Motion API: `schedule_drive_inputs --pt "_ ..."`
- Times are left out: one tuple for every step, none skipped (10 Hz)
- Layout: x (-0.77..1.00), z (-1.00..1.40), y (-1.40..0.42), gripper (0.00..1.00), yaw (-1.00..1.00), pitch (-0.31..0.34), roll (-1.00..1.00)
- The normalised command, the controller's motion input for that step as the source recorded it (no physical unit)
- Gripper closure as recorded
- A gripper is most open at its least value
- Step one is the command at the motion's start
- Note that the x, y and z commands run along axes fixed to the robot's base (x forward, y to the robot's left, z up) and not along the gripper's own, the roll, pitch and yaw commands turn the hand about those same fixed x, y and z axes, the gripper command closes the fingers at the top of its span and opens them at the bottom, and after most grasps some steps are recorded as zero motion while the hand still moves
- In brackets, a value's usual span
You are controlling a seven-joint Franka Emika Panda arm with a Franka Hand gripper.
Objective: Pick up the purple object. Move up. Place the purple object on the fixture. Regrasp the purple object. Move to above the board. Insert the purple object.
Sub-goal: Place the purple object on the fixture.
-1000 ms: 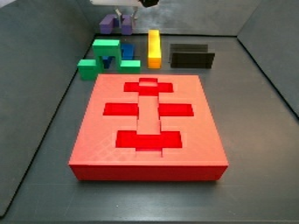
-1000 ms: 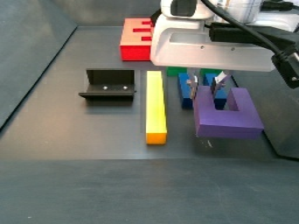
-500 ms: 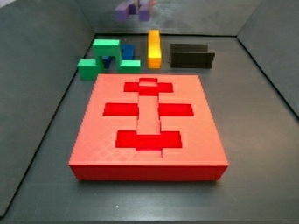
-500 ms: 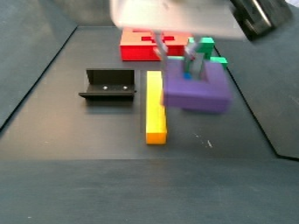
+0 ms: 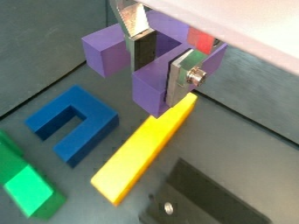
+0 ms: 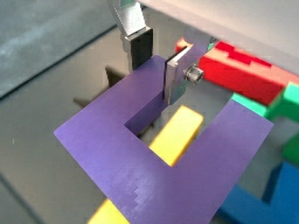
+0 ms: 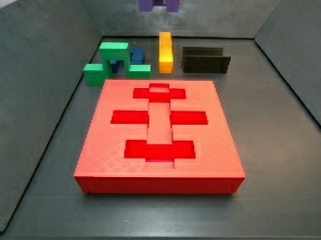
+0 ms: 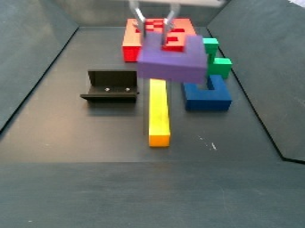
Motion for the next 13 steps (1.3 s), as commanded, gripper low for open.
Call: schedule_drive_inputs --pt "0.95 0.18 -0.35 1.0 -0.08 0.0 -0.42" --pt "0.76 0.1 -0.27 1.0 -0.06 -0.234 -0.51" --pt "0.65 0.0 -0.19 1.0 0.0 -0.46 -0.47" --pt "0.65 -0.01 -0.14 1.0 0.0 -0.489 -0.38" --pt "0.69 -0.15 -0.17 1.0 0.03 -0.426 -0.39" --pt "0.76 -0.3 -0.18 1.0 0.09 -0.329 -0.38" --pt "0.81 -0.44 -0.15 1.0 0.11 -0.214 -0.39" --pt "0.53 -0.44 -0.28 1.0 0.05 -0.023 -0.19" --pt "0.15 -0.24 -0.25 1.0 0.22 0.0 0.01" --pt "0.0 0.0 -0.03 1.0 0.0 0.0 0.0" --pt "-0.03 0.0 0.0 1.0 0.0 -0.031 0.0" --pt "0.36 0.09 0.0 1.0 -0.09 0.051 -0.02" --pt "0.59 0.02 -0.03 1.0 -0.09 0.526 -0.24"
